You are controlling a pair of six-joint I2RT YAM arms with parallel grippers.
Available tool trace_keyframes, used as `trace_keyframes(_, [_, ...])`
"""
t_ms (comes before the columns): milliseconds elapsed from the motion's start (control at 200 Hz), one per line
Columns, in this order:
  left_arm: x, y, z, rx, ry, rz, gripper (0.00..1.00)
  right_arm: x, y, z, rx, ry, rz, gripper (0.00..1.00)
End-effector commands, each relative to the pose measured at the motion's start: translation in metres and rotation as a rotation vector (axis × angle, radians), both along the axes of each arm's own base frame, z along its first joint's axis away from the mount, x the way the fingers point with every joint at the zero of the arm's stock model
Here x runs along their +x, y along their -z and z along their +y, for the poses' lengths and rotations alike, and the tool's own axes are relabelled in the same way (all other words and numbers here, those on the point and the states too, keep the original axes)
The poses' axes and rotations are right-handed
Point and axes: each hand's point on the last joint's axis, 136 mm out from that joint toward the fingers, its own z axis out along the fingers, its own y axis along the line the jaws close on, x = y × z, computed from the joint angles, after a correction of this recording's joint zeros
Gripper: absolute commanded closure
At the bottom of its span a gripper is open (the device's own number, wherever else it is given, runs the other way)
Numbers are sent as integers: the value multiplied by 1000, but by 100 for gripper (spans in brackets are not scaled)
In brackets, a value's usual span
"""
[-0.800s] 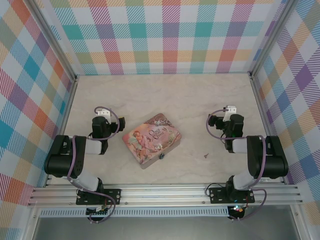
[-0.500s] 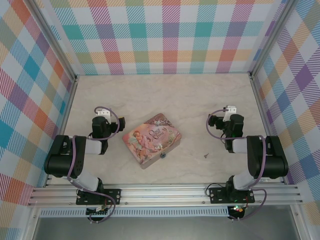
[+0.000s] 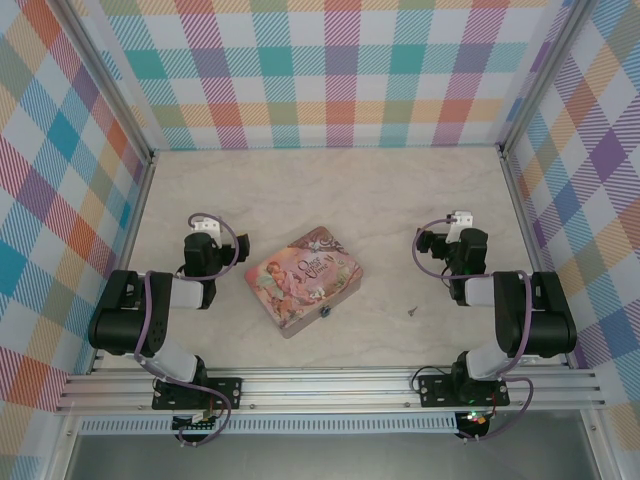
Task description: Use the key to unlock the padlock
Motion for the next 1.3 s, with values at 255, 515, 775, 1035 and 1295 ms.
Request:
trace_keyframes(255, [-18,-121,33,-80,-228,-20,0,-15,-67,11,89,-27,14,0])
trace_keyframes(515, [-41,-154,-9,-408,-139,133,0,-43,-111,64,406,-228,159,0])
trace_keyframes(775, [-112,-136,-46,-418,-76,415,0,-83,-113,119,498,-461,355,0])
trace_keyframes(1035, [-163,-97,-85,-559,-37,648,0,-107,-68,186,448,-622,600,0])
trace_keyframes(1295, [-177,-60,-126,-651,28,778,0,-112,-43,236,406,-716,718,0])
